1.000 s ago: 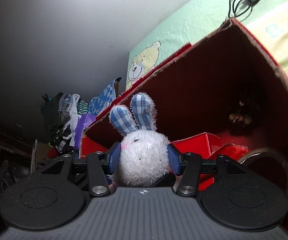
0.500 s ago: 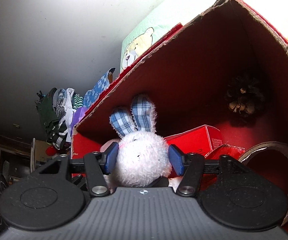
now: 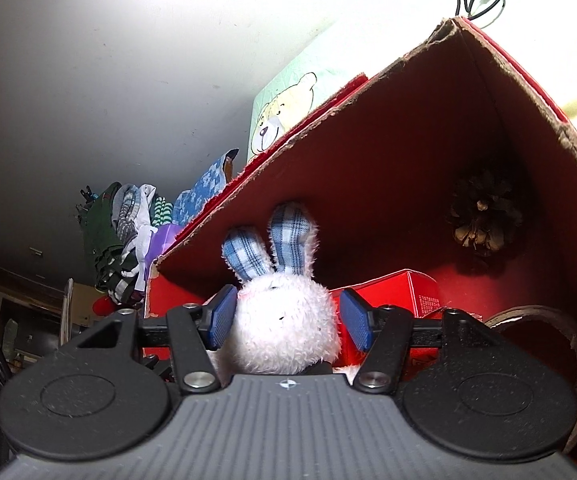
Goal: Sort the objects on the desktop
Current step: 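Lower the white bunny into the box beside the teddy bear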
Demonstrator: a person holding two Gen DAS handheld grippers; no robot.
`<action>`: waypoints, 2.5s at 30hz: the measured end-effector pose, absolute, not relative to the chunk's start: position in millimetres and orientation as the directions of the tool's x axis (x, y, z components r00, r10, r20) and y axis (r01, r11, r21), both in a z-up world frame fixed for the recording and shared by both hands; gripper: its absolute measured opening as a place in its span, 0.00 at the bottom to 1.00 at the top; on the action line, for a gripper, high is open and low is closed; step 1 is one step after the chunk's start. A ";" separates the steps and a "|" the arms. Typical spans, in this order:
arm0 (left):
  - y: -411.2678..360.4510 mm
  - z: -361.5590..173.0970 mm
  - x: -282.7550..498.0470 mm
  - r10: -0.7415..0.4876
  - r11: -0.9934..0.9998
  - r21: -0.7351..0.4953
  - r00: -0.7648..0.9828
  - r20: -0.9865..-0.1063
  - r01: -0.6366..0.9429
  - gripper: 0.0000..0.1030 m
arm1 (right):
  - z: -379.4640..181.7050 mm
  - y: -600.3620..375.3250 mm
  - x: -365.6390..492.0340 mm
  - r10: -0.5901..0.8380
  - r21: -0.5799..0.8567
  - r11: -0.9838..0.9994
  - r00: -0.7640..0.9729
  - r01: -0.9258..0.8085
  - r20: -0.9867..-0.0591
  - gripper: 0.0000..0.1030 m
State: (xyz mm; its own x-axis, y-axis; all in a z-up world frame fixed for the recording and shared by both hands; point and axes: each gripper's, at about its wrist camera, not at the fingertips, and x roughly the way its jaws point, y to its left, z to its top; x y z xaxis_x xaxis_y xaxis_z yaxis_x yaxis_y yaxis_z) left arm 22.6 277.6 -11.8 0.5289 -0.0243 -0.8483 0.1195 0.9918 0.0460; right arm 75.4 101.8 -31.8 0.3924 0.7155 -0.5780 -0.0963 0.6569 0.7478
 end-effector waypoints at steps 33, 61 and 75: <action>279.6 -16.3 21.1 -0.067 0.995 -0.014 0.538 -0.840 0.101 0.69 | -27.8 102.5 80.9 0.720 0.738 0.661 0.385 -0.131 -0.577 0.59; 287.3 -11.8 15.3 -0.126 0.991 -0.086 0.551 -0.825 0.098 0.75 | -25.7 101.4 79.0 0.728 0.740 0.660 0.356 -0.131 -0.586 0.59; 291.0 2.7 7.6 -0.052 0.998 -0.028 0.592 -0.804 0.050 0.86 | -19.8 97.4 72.8 0.730 0.738 0.659 0.357 -0.143 -0.583 0.59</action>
